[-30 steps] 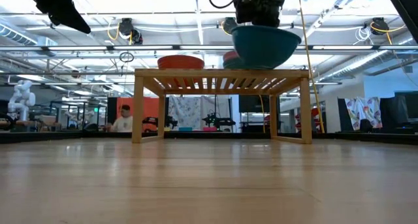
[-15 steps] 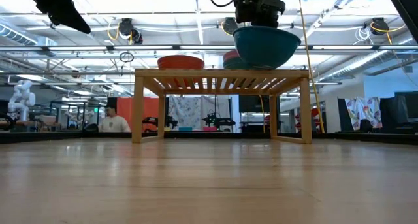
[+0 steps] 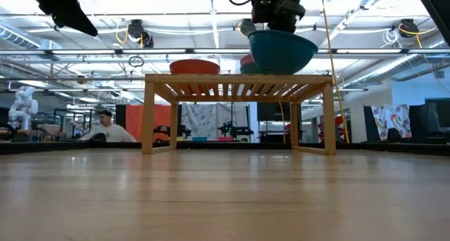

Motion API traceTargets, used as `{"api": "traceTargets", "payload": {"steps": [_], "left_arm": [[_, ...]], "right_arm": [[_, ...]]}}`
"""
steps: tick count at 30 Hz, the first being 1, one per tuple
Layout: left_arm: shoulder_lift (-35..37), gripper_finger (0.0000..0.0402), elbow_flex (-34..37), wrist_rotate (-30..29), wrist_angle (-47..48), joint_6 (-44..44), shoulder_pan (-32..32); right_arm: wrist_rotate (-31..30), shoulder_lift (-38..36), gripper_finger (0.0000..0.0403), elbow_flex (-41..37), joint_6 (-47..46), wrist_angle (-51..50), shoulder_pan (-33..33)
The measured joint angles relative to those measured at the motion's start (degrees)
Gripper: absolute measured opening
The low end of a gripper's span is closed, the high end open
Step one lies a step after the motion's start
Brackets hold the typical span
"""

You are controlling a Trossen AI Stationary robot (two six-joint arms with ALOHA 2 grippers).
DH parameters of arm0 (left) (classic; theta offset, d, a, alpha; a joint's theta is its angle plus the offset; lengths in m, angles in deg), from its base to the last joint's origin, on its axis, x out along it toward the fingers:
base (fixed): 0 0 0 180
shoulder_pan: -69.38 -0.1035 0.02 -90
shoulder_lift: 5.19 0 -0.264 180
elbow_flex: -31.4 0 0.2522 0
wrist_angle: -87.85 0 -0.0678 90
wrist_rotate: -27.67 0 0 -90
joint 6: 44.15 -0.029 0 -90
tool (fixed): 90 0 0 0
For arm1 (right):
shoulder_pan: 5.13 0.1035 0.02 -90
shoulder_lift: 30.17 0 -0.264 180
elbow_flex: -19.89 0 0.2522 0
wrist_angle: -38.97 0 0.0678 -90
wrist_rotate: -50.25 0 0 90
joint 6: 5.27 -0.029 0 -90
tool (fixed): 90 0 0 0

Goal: Place and stack bowls onto a shelf
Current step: Put the dark blue bowl on the shelf

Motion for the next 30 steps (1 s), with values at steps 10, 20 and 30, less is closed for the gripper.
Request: {"api": "traceTargets", "payload": {"steps": [10, 20, 30], "left_arm": [[0.00, 0.0062, 0.00, 0.00, 0.00, -0.01, 0.01], [0.00, 0.0062, 0.00, 0.02, 0.00, -0.01, 0.00], [0.00, 0.0062, 0.00, 0.02, 0.00, -0.02, 0.02]], "right_arm": [[0.11, 0.00, 0.0007, 0.00, 0.39, 0.84, -0.68], [2.51, 0.11, 0.0027, -0.08, 2.30, 2.61, -0.68], [2.76, 0.15, 0.0043, -0.09, 1.49, 3.55, -0.65]]}}
